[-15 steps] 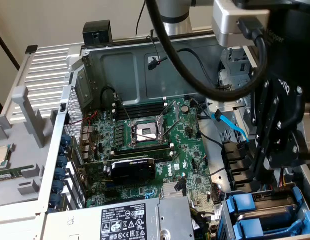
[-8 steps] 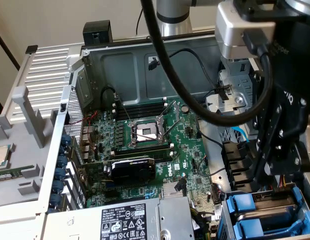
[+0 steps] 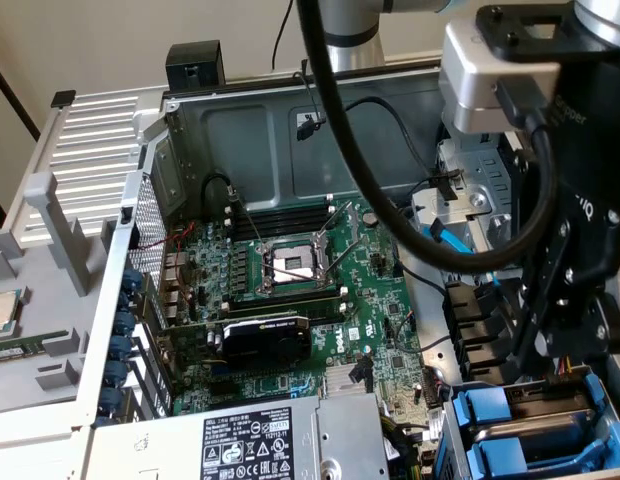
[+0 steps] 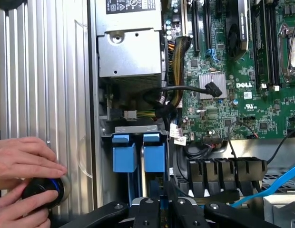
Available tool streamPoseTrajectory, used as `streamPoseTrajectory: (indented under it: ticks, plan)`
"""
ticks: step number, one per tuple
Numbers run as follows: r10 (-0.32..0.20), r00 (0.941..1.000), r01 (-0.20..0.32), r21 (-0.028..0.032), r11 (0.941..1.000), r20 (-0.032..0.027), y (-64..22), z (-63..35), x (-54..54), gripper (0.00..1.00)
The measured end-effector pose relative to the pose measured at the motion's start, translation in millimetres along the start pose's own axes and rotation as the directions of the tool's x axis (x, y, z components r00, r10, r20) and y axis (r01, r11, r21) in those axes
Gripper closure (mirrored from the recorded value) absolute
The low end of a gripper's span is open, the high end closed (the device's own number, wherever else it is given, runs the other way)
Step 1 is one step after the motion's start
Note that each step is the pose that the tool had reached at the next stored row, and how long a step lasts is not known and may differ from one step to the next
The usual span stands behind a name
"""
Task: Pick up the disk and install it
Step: 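Insert the second disk wire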
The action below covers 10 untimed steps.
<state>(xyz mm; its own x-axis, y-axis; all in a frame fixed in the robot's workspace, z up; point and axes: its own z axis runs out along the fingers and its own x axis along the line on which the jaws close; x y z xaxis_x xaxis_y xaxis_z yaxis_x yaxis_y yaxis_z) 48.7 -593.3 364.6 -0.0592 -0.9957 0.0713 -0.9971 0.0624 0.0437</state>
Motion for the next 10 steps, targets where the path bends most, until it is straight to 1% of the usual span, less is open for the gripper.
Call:
streamPoseTrajectory:
  ticks: [2, 6, 8, 10]
  plan:
    - [0.0, 1.0, 0.0, -0.0002, 1.0, 0.0023, -0.1, 0.7, 0.1, 0.84]
    - [0.0, 1.0, 0.001, -0.0015, 1.0, 0.0097, -0.4, 3.9, 0.3, 0.84]
    - [-0.001, 0.9999, 0.001, -0.0019, 1.0, 0.0157, -0.5, 5.4, 0.5, 0.84]
    - [-0.001, 0.9997, 0.001, -0.0026, 1.0, 0.0232, -0.6, 6.4, 1.1, 0.84]
